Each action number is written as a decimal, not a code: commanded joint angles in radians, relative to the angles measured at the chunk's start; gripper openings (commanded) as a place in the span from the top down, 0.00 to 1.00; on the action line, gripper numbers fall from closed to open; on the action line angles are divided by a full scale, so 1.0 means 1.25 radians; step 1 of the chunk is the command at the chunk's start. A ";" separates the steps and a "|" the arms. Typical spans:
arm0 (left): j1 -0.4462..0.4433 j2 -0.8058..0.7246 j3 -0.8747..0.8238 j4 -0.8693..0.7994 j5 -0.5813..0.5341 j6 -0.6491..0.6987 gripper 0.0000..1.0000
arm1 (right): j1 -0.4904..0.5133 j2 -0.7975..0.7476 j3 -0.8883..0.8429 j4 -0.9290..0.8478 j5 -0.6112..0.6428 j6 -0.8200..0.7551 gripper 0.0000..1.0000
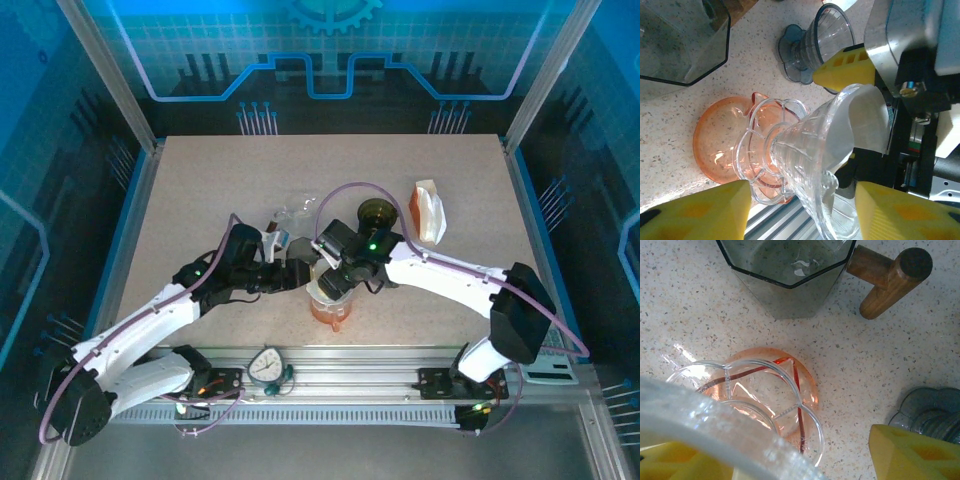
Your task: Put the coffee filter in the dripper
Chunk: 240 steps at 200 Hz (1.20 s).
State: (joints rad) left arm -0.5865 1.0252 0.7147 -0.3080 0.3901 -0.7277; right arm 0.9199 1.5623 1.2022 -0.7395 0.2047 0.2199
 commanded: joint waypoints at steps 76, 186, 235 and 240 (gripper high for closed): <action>-0.005 0.014 -0.022 0.008 0.004 0.002 0.59 | 0.012 0.028 0.006 -0.021 0.029 -0.010 0.30; -0.029 0.001 0.012 0.009 -0.055 0.092 0.25 | 0.014 0.029 0.017 -0.018 0.019 -0.009 0.29; -0.046 0.013 0.028 -0.057 -0.141 0.113 0.37 | 0.015 0.030 0.022 -0.016 0.016 -0.008 0.29; -0.046 0.013 0.028 -0.061 -0.149 0.113 0.38 | 0.014 0.030 0.022 -0.016 0.015 -0.008 0.29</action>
State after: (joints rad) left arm -0.6392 1.0363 0.7124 -0.3267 0.2825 -0.6193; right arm 0.9230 1.5738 1.2144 -0.7437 0.2092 0.2195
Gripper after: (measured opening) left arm 0.646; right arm 0.710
